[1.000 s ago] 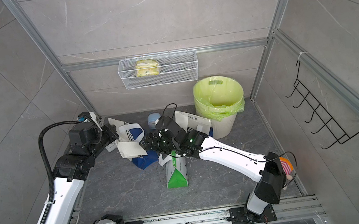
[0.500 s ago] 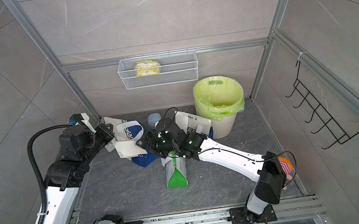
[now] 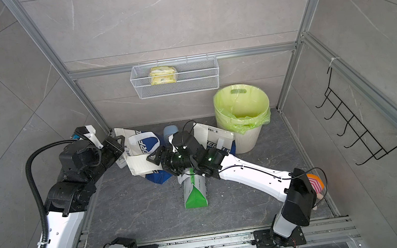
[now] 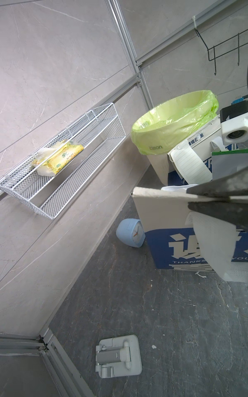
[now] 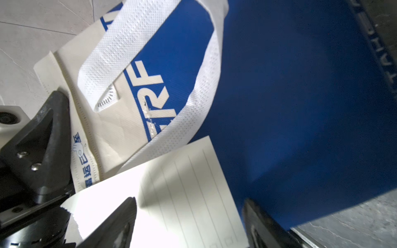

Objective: Shred takeout receipts and throw away
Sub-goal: Tear off the takeout receipt from the takeout bag.

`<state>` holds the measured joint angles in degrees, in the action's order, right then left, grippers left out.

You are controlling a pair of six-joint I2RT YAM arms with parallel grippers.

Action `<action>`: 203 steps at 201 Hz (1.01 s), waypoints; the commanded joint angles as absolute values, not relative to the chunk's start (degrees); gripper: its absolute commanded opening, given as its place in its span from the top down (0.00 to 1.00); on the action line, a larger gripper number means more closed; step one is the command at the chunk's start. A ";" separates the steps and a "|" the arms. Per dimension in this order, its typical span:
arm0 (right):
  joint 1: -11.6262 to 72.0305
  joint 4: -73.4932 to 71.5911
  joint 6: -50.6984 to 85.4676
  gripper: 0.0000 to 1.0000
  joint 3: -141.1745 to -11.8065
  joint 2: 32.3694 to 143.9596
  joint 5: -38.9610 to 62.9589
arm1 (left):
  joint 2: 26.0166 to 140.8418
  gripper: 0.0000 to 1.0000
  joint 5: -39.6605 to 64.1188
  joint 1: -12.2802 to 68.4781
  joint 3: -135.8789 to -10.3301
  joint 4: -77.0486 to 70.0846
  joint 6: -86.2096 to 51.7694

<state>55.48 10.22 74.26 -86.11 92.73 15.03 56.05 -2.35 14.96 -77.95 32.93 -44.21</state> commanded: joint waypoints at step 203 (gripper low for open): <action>56.60 2.61 69.48 0.90 -81.63 85.96 8.93 | 57.07 1.00 -1.09 14.60 -75.95 30.63 -41.23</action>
<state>56.25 2.76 71.26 -81.93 86.72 9.96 56.88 -2.31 14.96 -76.31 32.91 -43.68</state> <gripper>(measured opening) 0.129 0.064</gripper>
